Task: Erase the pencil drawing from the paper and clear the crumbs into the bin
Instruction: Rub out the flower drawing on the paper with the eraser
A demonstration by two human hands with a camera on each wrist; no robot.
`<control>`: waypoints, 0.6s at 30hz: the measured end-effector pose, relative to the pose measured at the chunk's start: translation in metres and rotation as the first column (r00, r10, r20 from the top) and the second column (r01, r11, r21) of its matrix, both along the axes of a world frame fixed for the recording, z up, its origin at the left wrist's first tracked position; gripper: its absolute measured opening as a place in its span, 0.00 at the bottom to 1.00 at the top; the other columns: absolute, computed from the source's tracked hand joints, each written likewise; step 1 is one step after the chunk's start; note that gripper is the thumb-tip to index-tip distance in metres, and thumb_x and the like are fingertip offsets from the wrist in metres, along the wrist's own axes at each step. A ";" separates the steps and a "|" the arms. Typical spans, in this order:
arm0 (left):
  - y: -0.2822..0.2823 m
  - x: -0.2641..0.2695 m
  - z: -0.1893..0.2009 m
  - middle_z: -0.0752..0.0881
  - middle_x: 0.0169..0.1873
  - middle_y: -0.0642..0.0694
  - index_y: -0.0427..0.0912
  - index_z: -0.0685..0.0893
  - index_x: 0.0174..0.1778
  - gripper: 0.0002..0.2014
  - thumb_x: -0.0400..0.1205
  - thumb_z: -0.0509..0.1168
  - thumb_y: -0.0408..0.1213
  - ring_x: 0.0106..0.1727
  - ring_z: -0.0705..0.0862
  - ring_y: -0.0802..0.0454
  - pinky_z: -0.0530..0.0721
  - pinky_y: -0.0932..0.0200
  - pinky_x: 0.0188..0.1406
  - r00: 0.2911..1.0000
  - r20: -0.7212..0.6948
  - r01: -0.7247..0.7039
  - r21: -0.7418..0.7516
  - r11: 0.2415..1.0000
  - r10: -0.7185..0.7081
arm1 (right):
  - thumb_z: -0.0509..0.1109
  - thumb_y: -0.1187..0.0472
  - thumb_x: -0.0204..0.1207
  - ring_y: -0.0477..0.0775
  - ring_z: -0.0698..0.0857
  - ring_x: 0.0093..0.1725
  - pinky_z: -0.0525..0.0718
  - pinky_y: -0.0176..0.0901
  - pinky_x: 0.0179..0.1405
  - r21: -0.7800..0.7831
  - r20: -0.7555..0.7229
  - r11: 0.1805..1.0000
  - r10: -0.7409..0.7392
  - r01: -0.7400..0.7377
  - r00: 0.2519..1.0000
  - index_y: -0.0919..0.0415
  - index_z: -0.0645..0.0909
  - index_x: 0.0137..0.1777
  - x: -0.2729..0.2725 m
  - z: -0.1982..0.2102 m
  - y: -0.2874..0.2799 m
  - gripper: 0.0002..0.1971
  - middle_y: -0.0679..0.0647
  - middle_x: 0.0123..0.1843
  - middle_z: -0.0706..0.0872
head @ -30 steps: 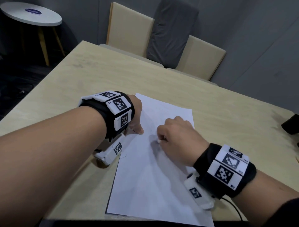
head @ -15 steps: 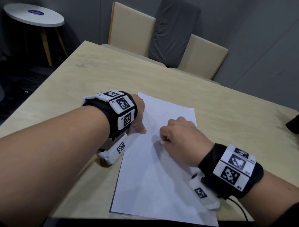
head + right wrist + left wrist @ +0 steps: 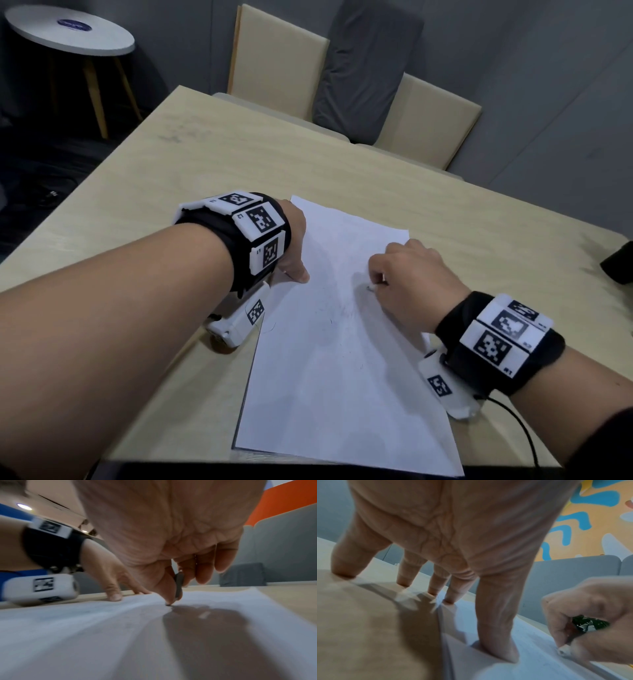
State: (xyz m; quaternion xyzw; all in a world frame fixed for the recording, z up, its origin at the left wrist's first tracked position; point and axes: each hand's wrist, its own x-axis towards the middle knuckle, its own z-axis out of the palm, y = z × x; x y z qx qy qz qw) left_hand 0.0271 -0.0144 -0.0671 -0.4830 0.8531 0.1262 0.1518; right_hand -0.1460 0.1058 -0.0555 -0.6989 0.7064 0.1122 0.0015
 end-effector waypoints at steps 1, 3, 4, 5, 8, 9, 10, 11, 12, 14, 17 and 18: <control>0.000 0.000 0.001 0.80 0.45 0.48 0.48 0.80 0.47 0.24 0.71 0.74 0.65 0.41 0.76 0.45 0.67 0.61 0.27 1.000 0.002 0.001 0.005 1.000 -0.001 | 0.63 0.58 0.78 0.59 0.72 0.53 0.71 0.51 0.54 -0.006 -0.020 1.000 -0.012 0.012 1.000 0.51 0.78 0.43 -0.002 0.001 0.000 0.04 0.49 0.46 0.78; -0.001 0.000 0.000 0.82 0.46 0.47 0.45 0.84 0.50 0.27 0.70 0.74 0.65 0.40 0.77 0.45 0.69 0.60 0.29 1.000 0.004 0.006 0.014 1.000 -0.006 | 0.62 0.56 0.79 0.59 0.71 0.53 0.71 0.51 0.54 -0.010 -0.001 0.999 0.051 -0.051 0.999 0.52 0.78 0.44 0.010 -0.002 0.002 0.05 0.49 0.47 0.78; -0.002 0.000 0.000 0.85 0.48 0.47 0.43 0.86 0.53 0.30 0.70 0.74 0.66 0.41 0.77 0.45 0.70 0.60 0.31 1.000 0.004 0.007 0.017 1.000 -0.008 | 0.61 0.55 0.79 0.58 0.71 0.52 0.69 0.51 0.52 -0.015 0.026 0.994 0.111 -0.110 0.994 0.52 0.77 0.43 0.021 -0.005 0.005 0.06 0.50 0.47 0.78; -0.002 0.001 -0.001 0.87 0.51 0.46 0.42 0.87 0.56 0.32 0.69 0.74 0.66 0.41 0.78 0.45 0.72 0.59 0.33 1.000 0.003 0.008 0.015 1.000 -0.008 | 0.61 0.54 0.80 0.58 0.70 0.51 0.68 0.50 0.50 -0.024 0.048 0.986 0.165 -0.164 0.985 0.52 0.75 0.42 0.031 -0.007 0.008 0.06 0.50 0.47 0.77; -0.002 0.003 -0.001 0.88 0.55 0.45 0.42 0.87 0.58 0.33 0.69 0.74 0.67 0.41 0.79 0.45 0.72 0.60 0.32 1.000 -0.007 0.010 0.008 1.000 -0.010 | 0.61 0.54 0.80 0.58 0.70 0.51 0.67 0.50 0.49 -0.019 0.050 0.983 0.182 -0.181 0.982 0.50 0.74 0.41 0.037 -0.006 0.010 0.06 0.50 0.47 0.77; -0.002 0.003 -0.002 0.88 0.54 0.45 0.42 0.88 0.57 0.33 0.69 0.74 0.67 0.40 0.78 0.45 0.71 0.60 0.30 1.000 -0.010 0.013 0.009 1.000 -0.013 | 0.61 0.53 0.79 0.59 0.71 0.52 0.68 0.50 0.49 -0.006 0.031 0.991 0.133 -0.133 0.991 0.50 0.75 0.42 0.028 -0.004 0.007 0.06 0.50 0.47 0.77; -0.003 0.003 -0.002 0.87 0.51 0.45 0.41 0.87 0.55 0.32 0.69 0.74 0.67 0.39 0.77 0.46 0.69 0.61 0.29 1.000 -0.012 0.014 0.009 1.000 -0.014 | 0.61 0.53 0.79 0.59 0.72 0.53 0.68 0.50 0.50 0.009 0.004 0.997 0.079 -0.079 0.997 0.50 0.76 0.43 0.017 -0.001 0.005 0.05 0.50 0.47 0.78; -0.003 0.003 -0.002 0.85 0.47 0.46 0.42 0.87 0.52 0.31 0.70 0.73 0.67 0.39 0.77 0.46 0.69 0.61 0.28 1.000 -0.011 0.012 0.008 1.000 -0.012 | 0.61 0.54 0.78 0.59 0.72 0.54 0.67 0.50 0.50 0.020 -0.024 0.999 0.027 -0.027 0.999 0.50 0.76 0.43 0.007 0.002 0.003 0.05 0.50 0.47 0.78; -0.003 0.002 -0.002 0.83 0.46 0.47 0.45 0.85 0.50 0.28 0.70 0.73 0.67 0.39 0.76 0.46 0.69 0.61 0.28 1.000 -0.011 0.010 0.008 1.000 -0.010 | 0.60 0.55 0.78 0.60 0.73 0.54 0.67 0.50 0.49 0.017 -0.038 1.000 -0.007 0.007 0.999 0.50 0.76 0.43 0.001 0.004 0.002 0.05 0.50 0.47 0.78; -0.003 0.002 -0.001 0.85 0.47 0.47 0.45 0.85 0.49 0.28 0.70 0.74 0.67 0.39 0.77 0.46 0.71 0.61 0.30 1.000 -0.003 0.008 0.010 1.000 -0.008 | 0.56 0.52 0.75 0.59 0.72 0.53 0.65 0.49 0.49 0.018 -0.033 1.000 -0.004 0.004 0.999 0.50 0.76 0.42 0.004 0.004 0.003 0.08 0.50 0.47 0.78; -0.002 0.002 -0.001 0.88 0.55 0.45 0.43 0.88 0.56 0.32 0.70 0.74 0.67 0.41 0.79 0.45 0.74 0.59 0.36 1.000 0.004 0.006 0.004 1.000 -0.006 | 0.56 0.49 0.77 0.56 0.69 0.50 0.66 0.49 0.49 0.017 0.047 0.990 0.137 -0.138 0.989 0.49 0.74 0.42 0.031 -0.004 0.010 0.08 0.49 0.47 0.77; -0.002 0.002 -0.001 0.88 0.56 0.45 0.43 0.88 0.58 0.32 0.70 0.74 0.67 0.42 0.80 0.45 0.74 0.59 0.36 1.000 0.004 0.006 0.003 1.000 -0.006 | 0.59 0.51 0.79 0.56 0.69 0.50 0.67 0.49 0.50 0.004 0.069 0.985 0.173 -0.174 0.982 0.49 0.75 0.42 0.039 -0.006 0.012 0.07 0.49 0.47 0.77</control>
